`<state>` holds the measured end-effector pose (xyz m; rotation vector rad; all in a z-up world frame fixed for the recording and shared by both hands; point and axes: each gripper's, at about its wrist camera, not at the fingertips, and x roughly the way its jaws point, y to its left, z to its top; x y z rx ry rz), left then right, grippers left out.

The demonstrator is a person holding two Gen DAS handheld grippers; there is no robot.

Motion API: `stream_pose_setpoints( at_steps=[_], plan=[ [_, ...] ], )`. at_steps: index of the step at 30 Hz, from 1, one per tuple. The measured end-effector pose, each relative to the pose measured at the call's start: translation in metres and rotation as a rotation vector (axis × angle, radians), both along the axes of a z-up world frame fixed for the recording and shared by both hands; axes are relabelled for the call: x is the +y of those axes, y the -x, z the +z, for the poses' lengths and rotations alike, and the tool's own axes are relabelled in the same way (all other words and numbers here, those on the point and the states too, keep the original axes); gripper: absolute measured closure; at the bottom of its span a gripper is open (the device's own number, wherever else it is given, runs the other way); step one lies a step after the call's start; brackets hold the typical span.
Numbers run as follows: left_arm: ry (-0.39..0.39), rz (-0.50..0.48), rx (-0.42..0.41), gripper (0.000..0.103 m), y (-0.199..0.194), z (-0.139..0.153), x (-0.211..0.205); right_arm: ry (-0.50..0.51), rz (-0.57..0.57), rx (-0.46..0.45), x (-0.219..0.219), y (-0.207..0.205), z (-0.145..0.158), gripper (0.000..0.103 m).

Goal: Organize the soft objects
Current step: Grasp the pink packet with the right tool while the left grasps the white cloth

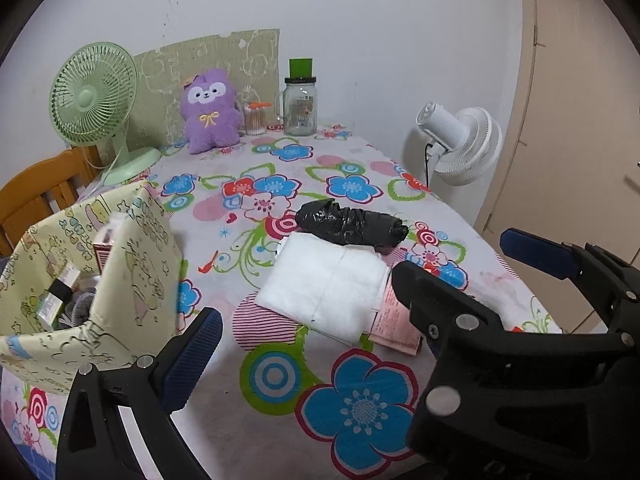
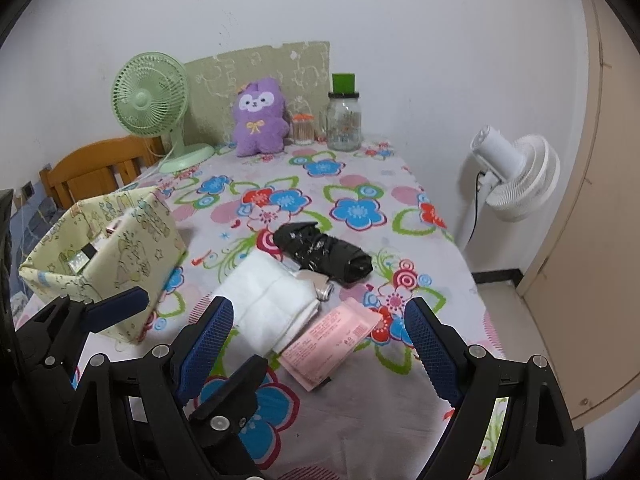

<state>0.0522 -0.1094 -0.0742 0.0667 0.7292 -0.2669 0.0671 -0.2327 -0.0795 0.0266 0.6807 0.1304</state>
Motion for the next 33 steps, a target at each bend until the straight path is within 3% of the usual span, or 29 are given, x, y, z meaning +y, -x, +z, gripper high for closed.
stream_pose_setpoints(
  at_steps=[19, 27, 33],
  plan=[
    [-0.057, -0.004, 0.049, 0.004, -0.042, -0.031, -0.012, -0.036, -0.087, 0.094, -0.024, -0.035, -0.035, 0.014],
    [-0.065, -0.016, 0.099, 0.02, -0.06, -0.045, -0.017, -0.042, -0.1, 0.127, -0.026, -0.045, -0.046, 0.013],
    [-0.073, -0.032, 0.102, 0.045, -0.062, -0.049, -0.018, -0.047, -0.105, 0.151, -0.024, -0.048, -0.051, 0.013]
  ],
)
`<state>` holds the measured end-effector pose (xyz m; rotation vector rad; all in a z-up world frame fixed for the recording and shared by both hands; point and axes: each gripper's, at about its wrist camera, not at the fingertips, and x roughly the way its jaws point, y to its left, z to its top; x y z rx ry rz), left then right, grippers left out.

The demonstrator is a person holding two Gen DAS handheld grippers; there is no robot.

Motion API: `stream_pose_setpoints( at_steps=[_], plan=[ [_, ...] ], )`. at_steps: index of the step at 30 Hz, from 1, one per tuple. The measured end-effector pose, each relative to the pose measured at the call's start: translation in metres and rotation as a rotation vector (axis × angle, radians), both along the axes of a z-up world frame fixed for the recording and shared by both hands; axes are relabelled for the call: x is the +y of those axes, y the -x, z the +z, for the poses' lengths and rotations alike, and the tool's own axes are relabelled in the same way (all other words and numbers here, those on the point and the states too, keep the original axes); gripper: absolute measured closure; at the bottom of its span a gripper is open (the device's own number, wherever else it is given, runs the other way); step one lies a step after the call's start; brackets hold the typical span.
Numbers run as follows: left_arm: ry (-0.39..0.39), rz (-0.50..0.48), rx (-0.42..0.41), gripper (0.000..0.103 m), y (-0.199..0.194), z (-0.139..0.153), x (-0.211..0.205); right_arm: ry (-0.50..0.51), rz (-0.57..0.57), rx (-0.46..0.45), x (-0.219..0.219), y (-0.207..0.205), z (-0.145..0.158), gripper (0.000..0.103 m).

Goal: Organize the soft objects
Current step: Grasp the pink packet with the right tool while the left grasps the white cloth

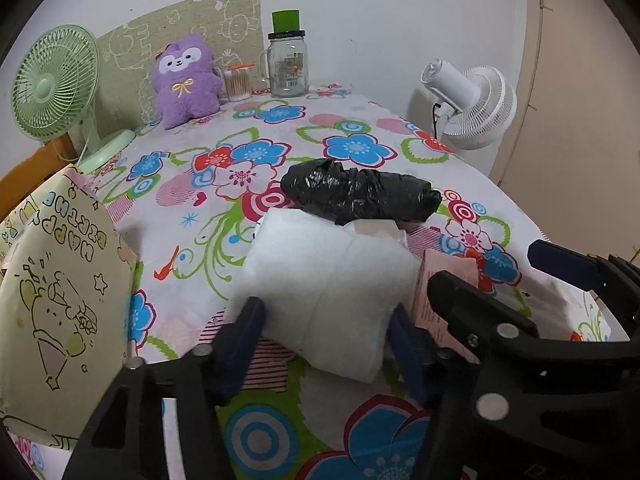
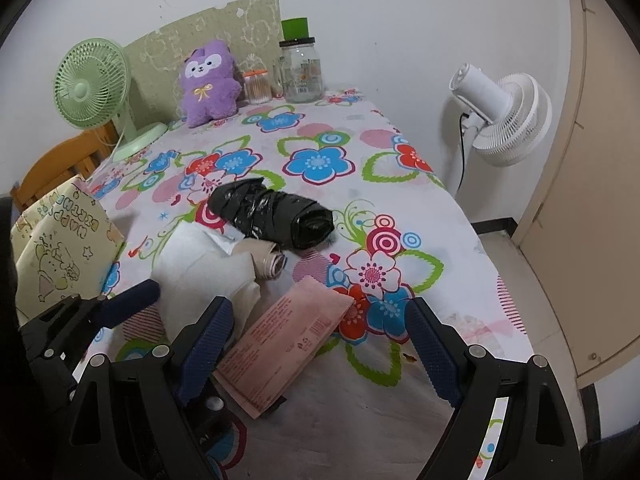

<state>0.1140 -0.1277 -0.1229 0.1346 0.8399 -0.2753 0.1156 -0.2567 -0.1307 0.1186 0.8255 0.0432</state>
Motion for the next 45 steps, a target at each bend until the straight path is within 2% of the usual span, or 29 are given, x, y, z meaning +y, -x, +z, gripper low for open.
stream_pose_setpoints(
  at_steps=[2, 5, 9, 11, 18, 21, 25, 33, 45],
  plan=[
    [-0.007, -0.003, -0.002, 0.054, 0.001, 0.0, 0.0, -0.005, -0.001, 0.011, 0.001, -0.001, -0.001, 0.013],
    [0.004, -0.006, 0.003, 0.059, 0.003, 0.0, 0.004, -0.02, -0.01, 0.035, 0.002, -0.004, -0.004, 0.013],
    [0.018, -0.002, 0.013, 0.062, 0.005, 0.0, 0.011, -0.03, -0.022, 0.056, 0.005, -0.004, -0.007, 0.014],
    [0.018, 0.005, 0.014, 0.063, 0.008, 0.001, 0.015, -0.032, -0.02, 0.067, 0.008, -0.005, -0.009, 0.02],
    [-0.013, 0.011, 0.013, 0.063, 0.017, -0.001, 0.023, -0.014, -0.007, 0.107, 0.021, -0.011, -0.018, 0.03],
    [-0.011, 0.011, 0.015, 0.063, 0.016, -0.002, 0.023, 0.005, -0.006, 0.106, 0.025, -0.013, -0.018, 0.039],
    [-0.014, 0.009, 0.014, 0.063, 0.016, -0.002, 0.023, 0.007, 0.021, 0.096, 0.031, -0.015, -0.017, 0.058],
    [-0.039, 0.002, 0.004, 0.066, 0.018, -0.001, 0.019, 0.006, 0.025, 0.082, 0.031, -0.014, -0.016, 0.062],
    [-0.006, -0.013, -0.005, 0.068, 0.025, 0.012, 0.014, 0.017, 0.0, 0.035, 0.024, 0.002, 0.002, 0.062]
  ],
)
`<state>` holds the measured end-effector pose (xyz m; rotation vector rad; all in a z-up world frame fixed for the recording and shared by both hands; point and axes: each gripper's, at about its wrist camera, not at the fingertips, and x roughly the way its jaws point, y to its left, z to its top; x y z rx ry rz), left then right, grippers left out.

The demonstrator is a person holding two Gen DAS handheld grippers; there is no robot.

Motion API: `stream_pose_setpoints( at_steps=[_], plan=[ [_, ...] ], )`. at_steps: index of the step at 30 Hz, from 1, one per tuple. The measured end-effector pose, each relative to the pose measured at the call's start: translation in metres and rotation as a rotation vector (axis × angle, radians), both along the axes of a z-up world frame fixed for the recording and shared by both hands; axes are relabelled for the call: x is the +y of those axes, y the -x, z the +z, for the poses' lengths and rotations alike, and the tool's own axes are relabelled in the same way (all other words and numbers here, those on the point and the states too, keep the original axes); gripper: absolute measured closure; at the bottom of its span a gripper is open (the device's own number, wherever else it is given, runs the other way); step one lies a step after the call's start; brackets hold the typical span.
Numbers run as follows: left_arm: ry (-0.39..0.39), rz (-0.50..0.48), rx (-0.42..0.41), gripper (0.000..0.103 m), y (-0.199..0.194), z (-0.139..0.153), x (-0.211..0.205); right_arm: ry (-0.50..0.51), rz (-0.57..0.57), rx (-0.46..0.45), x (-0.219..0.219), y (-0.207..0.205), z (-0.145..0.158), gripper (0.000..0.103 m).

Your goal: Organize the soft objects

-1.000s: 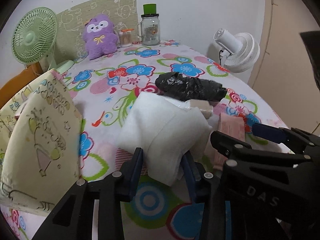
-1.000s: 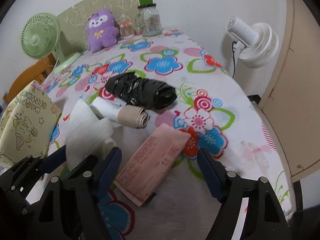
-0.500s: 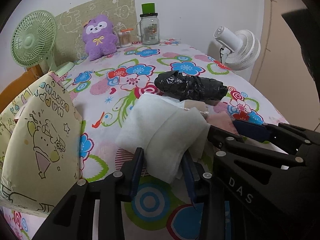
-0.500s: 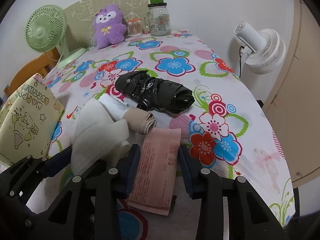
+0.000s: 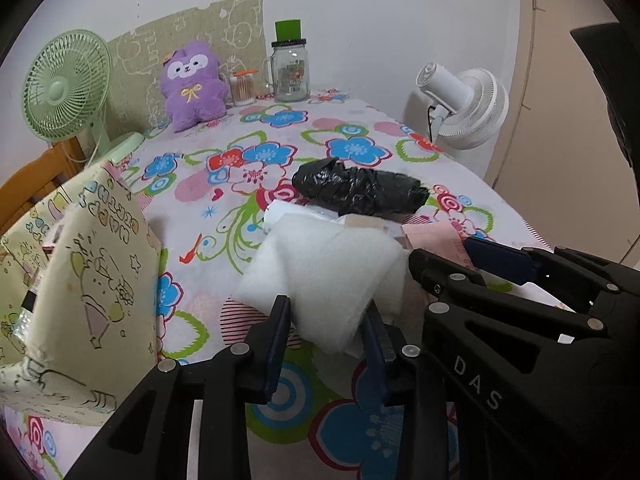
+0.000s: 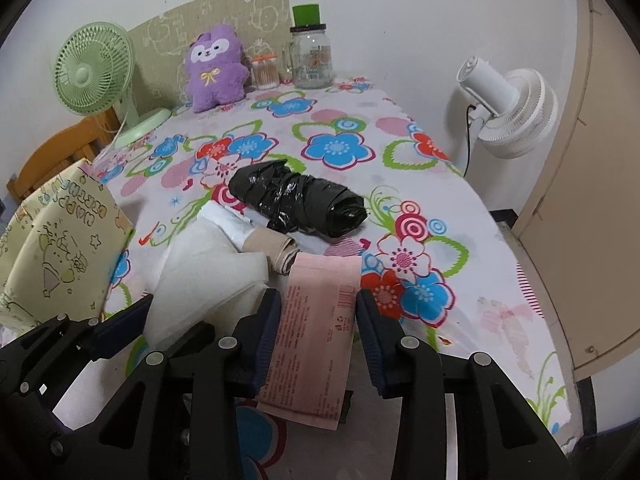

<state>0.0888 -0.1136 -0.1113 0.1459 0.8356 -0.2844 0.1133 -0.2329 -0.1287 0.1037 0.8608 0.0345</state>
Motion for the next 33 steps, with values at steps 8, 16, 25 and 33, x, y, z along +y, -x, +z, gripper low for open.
stream_pose_setpoints(
  at_steps=[8, 16, 25, 33],
  plan=[
    [0.013, 0.001, -0.043, 0.068, 0.013, 0.015, -0.001, 0.002, -0.002, -0.049, 0.001, 0.015, 0.018, 0.061],
    [0.034, 0.01, -0.072, 0.071, 0.024, 0.026, 0.005, 0.003, 0.008, -0.084, 0.007, 0.028, 0.031, 0.061],
    [0.046, 0.018, -0.104, 0.072, 0.036, 0.038, 0.012, 0.006, 0.016, -0.121, 0.015, 0.04, 0.047, 0.061],
    [0.049, 0.026, -0.097, 0.071, 0.039, 0.034, 0.016, 0.004, 0.024, -0.101, 0.019, 0.041, 0.04, 0.061]
  ],
)
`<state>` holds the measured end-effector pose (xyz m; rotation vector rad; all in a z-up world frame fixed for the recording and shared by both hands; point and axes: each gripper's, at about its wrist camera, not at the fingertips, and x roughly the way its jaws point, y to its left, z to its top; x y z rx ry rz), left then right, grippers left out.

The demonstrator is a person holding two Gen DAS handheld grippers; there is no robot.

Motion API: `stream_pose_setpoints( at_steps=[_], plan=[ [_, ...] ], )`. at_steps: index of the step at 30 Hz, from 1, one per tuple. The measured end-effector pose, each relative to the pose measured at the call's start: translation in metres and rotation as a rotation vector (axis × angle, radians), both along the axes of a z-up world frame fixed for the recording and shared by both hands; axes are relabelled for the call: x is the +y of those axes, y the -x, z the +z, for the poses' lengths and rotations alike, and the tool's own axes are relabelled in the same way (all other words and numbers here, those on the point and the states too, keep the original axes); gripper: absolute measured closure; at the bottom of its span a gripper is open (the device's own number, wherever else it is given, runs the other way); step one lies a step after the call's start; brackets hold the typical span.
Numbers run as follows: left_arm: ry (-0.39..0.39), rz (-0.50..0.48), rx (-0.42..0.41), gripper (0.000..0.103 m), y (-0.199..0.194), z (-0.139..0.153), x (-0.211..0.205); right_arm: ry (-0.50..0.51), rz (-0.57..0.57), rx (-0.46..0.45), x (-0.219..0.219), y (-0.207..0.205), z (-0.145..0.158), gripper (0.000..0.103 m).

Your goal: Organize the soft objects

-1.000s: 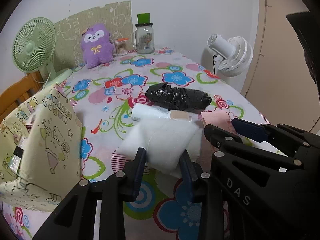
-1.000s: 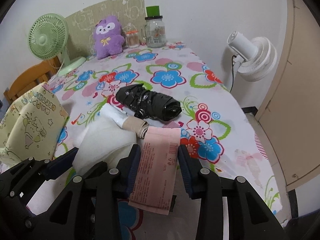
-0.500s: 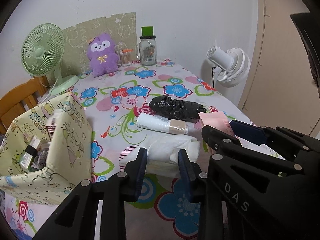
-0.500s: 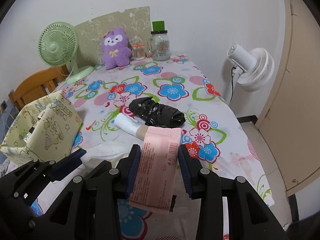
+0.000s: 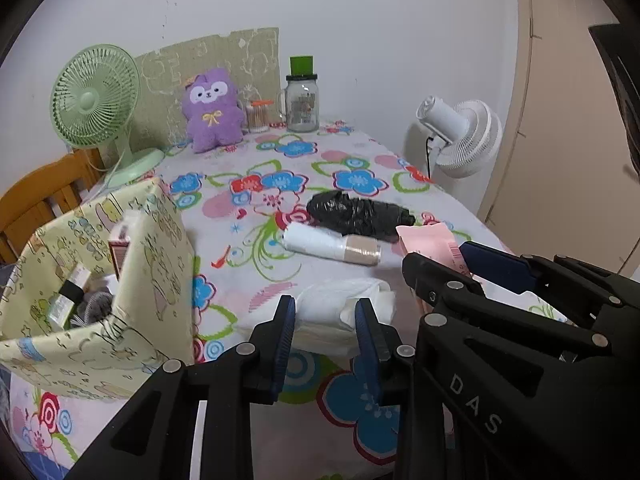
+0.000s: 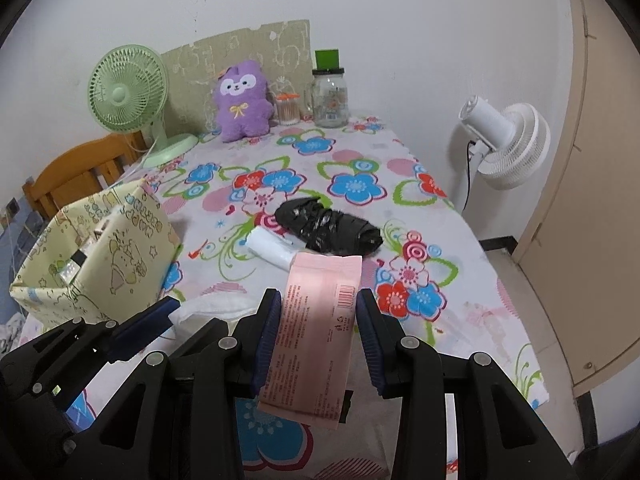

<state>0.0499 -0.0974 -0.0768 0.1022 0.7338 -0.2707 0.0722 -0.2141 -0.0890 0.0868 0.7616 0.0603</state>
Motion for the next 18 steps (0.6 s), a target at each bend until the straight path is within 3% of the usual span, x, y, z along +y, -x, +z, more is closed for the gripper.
stream_pose_setpoints(
  at_steps=[3, 5, 12, 18],
  plan=[
    [0.0, -0.016, 0.017, 0.056, 0.0, -0.007, 0.0, -0.002, -0.001, 0.018, -0.001, -0.001, -0.007, 0.061],
    [0.003, -0.033, 0.026, 0.036, 0.0, -0.011, -0.001, -0.008, -0.007, 0.03, -0.002, -0.002, -0.012, 0.061],
    [-0.011, -0.054, 0.023, 0.022, -0.01, -0.017, -0.007, -0.023, -0.03, 0.053, -0.012, -0.01, -0.021, 0.062],
    [-0.018, -0.06, 0.066, 0.018, -0.021, -0.031, -0.01, -0.027, -0.03, 0.086, -0.014, -0.021, -0.033, 0.062]
  ],
)
